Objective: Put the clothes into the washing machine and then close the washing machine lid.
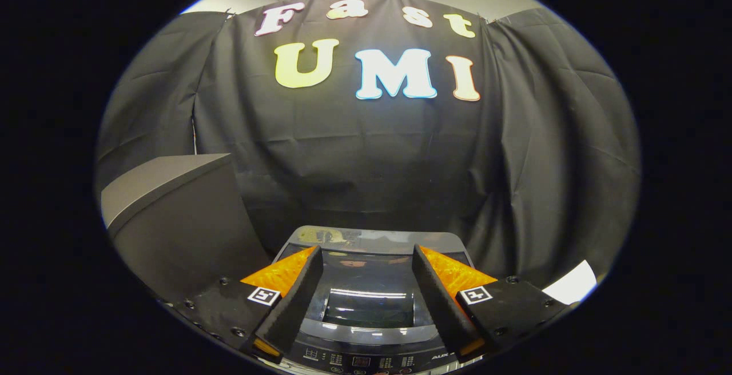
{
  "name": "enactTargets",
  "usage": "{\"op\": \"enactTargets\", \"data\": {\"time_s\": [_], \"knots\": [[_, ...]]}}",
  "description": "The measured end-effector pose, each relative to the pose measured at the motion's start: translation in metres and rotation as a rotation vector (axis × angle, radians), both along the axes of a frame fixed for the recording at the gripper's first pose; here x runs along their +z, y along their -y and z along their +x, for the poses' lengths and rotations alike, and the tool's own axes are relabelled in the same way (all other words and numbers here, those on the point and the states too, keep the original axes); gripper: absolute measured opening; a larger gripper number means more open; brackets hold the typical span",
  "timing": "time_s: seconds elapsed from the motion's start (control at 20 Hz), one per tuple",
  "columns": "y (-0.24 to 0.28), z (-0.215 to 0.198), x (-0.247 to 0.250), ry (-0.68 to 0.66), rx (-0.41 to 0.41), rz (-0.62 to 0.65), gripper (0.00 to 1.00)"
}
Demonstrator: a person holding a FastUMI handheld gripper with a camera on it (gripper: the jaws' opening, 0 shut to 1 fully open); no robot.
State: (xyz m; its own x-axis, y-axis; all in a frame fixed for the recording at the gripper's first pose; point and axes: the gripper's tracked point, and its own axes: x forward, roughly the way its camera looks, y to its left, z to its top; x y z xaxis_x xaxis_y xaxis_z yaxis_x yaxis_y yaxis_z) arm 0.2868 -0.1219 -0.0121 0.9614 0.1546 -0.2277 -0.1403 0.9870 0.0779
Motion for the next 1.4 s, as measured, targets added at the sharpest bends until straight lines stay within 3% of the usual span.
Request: {"op": "enactTargets", "data": {"time_s": [0.3,0.65,0.9,1.15,1.4], "knots": [[0.001,-0.032,-0.008,0.040,0.029,0.025,0.98],[-0.009,-0.133,-0.006,0.124,0.056,0.031,0.98],[-0.018,-0.217,0.000,0.176,0.017,0.083,0.98],[-0.016,-0.295,-0.015,0.192,-0.052,0.047,0.98],[-0.008,-0.343,-0.034,0.195,-0.136,0.107,0.98]]}}
